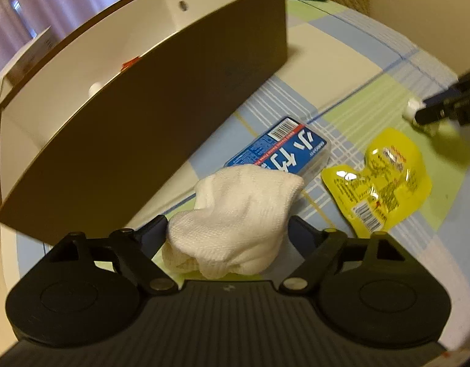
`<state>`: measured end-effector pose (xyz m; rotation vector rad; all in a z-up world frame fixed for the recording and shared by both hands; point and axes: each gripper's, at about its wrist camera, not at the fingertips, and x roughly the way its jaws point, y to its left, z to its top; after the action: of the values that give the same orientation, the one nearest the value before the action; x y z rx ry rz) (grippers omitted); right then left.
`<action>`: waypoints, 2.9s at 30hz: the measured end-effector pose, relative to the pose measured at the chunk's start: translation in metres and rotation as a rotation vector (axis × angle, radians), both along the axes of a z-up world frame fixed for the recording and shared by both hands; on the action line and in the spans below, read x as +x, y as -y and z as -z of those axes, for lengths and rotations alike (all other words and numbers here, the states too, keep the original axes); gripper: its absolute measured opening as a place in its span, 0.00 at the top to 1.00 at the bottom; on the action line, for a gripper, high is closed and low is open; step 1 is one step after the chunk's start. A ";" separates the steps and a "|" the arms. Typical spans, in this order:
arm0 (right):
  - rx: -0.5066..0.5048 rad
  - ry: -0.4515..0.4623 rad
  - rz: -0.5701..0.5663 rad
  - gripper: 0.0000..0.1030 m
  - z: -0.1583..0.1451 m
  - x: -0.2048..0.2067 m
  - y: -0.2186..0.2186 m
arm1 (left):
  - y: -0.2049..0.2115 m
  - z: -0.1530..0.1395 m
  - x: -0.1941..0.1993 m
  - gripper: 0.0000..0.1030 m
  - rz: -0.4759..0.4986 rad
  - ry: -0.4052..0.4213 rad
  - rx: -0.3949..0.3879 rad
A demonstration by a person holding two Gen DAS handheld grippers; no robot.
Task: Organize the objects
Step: 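Grasp the white pill bottle with the right gripper while the left gripper grasps the white glove, then lift the pill bottle and glove and carry them over the brown box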
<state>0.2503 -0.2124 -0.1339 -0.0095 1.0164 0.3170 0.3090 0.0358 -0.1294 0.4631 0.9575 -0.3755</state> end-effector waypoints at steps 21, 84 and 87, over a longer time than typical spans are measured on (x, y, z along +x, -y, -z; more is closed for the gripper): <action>-0.006 0.006 -0.024 0.77 -0.006 -0.018 -0.010 | -0.066 -0.028 -0.037 0.71 -0.422 -0.191 -0.268; 0.191 0.243 -0.361 0.77 -0.106 0.119 -0.218 | -0.119 -0.125 0.110 0.70 -0.583 0.088 -0.371; 0.184 0.221 -0.351 0.77 -0.098 0.137 -0.222 | -0.123 -0.111 0.129 0.70 -0.600 0.051 -0.355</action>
<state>0.3872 0.0094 -0.0359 -0.0558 0.7606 0.7142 0.4381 0.1589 -0.0187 -0.1442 0.9092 0.0158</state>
